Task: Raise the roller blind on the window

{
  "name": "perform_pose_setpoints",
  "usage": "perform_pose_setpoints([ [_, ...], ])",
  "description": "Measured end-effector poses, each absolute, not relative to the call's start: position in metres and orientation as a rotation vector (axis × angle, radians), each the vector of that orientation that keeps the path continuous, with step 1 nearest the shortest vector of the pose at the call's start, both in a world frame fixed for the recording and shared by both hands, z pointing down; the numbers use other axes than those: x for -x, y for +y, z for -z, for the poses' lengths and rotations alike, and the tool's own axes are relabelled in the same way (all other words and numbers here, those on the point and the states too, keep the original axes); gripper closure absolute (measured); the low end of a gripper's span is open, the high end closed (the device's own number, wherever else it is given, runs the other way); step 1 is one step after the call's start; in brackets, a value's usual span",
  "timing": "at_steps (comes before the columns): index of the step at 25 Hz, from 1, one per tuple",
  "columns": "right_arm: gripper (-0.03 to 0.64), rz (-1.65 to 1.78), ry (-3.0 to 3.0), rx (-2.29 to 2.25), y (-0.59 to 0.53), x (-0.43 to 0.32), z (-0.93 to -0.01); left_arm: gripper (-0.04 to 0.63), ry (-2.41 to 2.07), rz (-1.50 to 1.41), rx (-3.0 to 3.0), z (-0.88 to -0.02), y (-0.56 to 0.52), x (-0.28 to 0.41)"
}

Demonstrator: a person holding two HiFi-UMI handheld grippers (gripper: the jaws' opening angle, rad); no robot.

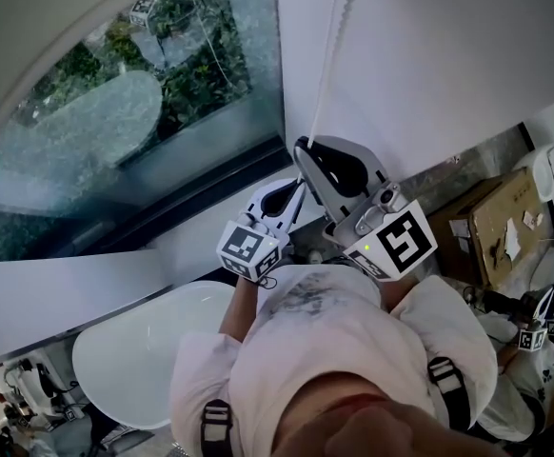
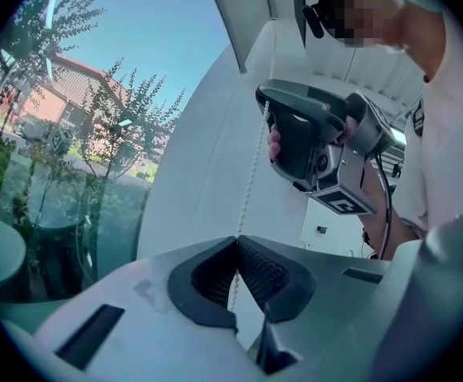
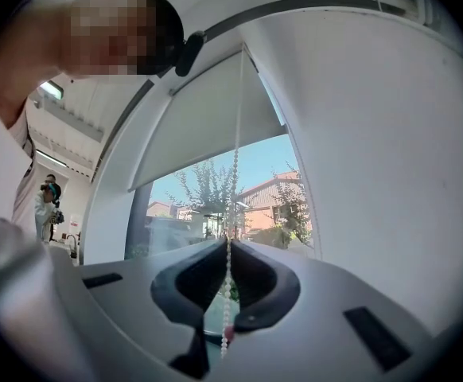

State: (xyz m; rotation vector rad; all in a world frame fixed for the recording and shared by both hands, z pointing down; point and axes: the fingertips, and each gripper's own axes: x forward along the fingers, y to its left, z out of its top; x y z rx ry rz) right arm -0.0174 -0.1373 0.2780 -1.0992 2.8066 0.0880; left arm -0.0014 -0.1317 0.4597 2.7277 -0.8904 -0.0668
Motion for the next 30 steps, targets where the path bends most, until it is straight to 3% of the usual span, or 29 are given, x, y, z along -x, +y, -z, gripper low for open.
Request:
perform_pose_setpoints([
  [30,0.548,0.042,2.97,1.185,-0.128,0.022,-0.391,0.586,-0.863,-0.115,-2.568,-0.575,-0.12,0.002],
])
